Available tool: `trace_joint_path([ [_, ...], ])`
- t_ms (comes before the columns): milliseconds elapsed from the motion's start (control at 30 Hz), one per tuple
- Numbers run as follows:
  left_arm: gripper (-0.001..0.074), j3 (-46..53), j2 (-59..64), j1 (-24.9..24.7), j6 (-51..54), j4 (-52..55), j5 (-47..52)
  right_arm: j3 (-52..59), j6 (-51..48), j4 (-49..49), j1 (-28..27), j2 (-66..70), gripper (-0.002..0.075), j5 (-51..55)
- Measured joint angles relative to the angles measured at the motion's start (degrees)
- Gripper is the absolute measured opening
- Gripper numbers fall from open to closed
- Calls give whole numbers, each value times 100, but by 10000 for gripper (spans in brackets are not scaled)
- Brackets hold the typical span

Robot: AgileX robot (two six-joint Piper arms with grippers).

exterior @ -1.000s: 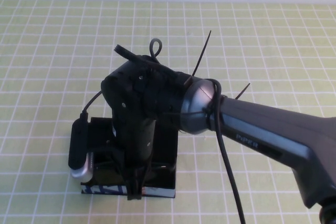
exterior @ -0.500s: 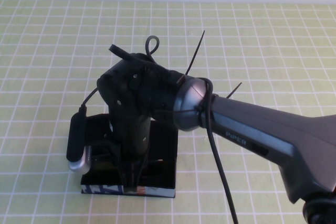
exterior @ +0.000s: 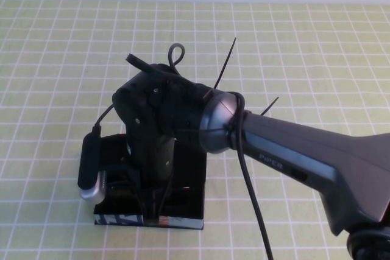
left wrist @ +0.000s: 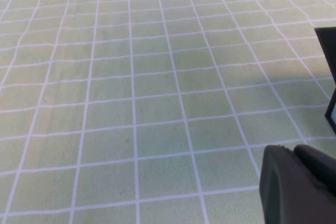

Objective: Return glasses to glasses case
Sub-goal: Place the glasses in the glasses case

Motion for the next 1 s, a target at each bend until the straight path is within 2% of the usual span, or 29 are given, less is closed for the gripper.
trace_joint_path([
  [633,-4,0,0,0,0,0,0,0,27,0,0,167,71,0],
  [700,-4,0,0,0,0,0,0,0,129,-11,0,167,108,0],
  [867,-4,0,0,0,0,0,0,-9,420,-149,0,167,258,0],
  [1000,-4,0,0,0,0,0,0,-134,459,-205,0,167,303,0],
])
